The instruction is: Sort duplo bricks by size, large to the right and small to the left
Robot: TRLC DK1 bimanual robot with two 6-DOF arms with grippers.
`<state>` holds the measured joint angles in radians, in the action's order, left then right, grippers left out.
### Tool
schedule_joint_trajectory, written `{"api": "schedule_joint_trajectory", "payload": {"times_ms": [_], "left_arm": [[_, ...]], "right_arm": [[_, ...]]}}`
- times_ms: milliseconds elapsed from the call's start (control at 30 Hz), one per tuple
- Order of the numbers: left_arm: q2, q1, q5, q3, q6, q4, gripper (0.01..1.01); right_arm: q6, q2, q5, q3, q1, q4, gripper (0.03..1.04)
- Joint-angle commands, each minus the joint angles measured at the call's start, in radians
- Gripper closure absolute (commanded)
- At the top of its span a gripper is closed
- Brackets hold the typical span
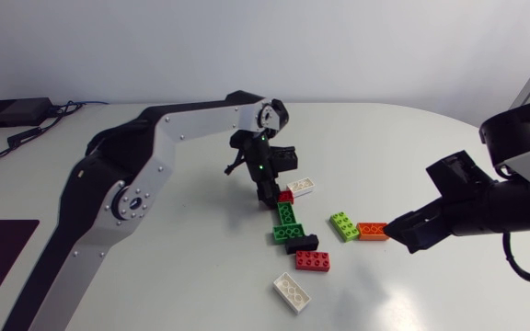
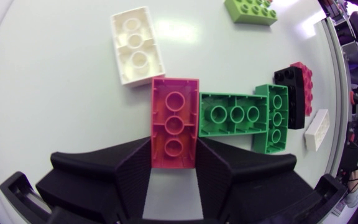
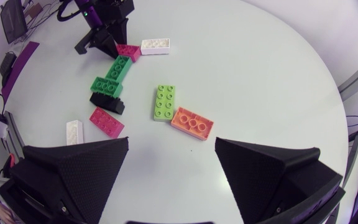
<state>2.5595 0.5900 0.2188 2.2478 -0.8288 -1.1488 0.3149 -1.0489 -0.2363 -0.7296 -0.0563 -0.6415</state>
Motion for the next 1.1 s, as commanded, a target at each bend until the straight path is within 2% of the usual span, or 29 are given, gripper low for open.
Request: {"api": "schedule_joint_trajectory", "payload": {"times_ms": [0,233,333,433,667,800,833,900,933,967,1000,1067], "left_arm": [[-0.055,0.048,0.031,-0.068,0.034,-0.02,0.921],[-0.18,0.149,0.044,-0.218,0.065,0.012,0.921],[-0.216,0.137,0.044,-0.214,0.071,0.014,0.921],[-0.22,0.076,0.042,-0.139,0.076,0.006,0.921],[-0.071,-0.082,0.037,0.167,0.094,-0.051,0.921],[0.117,-0.108,0.013,0.412,0.096,-0.126,0.921],[0.18,-0.105,0.011,0.507,0.096,-0.163,0.921],[0.35,-0.093,0.007,0.808,0.109,-0.244,0.921],[0.45,-0.079,-0.032,0.98,0.123,-0.275,0.926],[0.519,-0.065,-0.067,1.093,0.119,-0.293,0.933],[0.533,-0.055,-0.078,1.095,0.114,-0.299,0.933],[0.495,-0.041,-0.076,0.98,0.108,-0.308,0.934]], "right_arm": [[0.021,0.032,-0.008,0.03,0.012,-0.03,0.06],[0.023,0.098,-0.009,0.045,0.013,-0.06,0.06],[0.023,0.113,-0.011,0.05,0.015,-0.067,0.06],[0.027,0.116,-0.02,0.058,0.027,-0.066,0.06],[0.033,0.092,-0.024,0.062,0.03,-0.037,0.06],[0.035,0.069,-0.024,0.058,0.03,-0.027,0.06],[0.036,0.066,-0.024,0.056,0.03,-0.027,0.06],[0.036,0.061,-0.024,0.056,0.033,-0.026,0.06],[0.036,0.061,-0.023,0.058,0.033,-0.026,0.06],[0.036,0.061,-0.023,0.059,0.036,-0.026,0.06],[0.038,0.061,-0.024,0.062,0.039,-0.026,0.06],[0.041,0.063,-0.024,0.067,0.044,-0.027,0.06]]}}
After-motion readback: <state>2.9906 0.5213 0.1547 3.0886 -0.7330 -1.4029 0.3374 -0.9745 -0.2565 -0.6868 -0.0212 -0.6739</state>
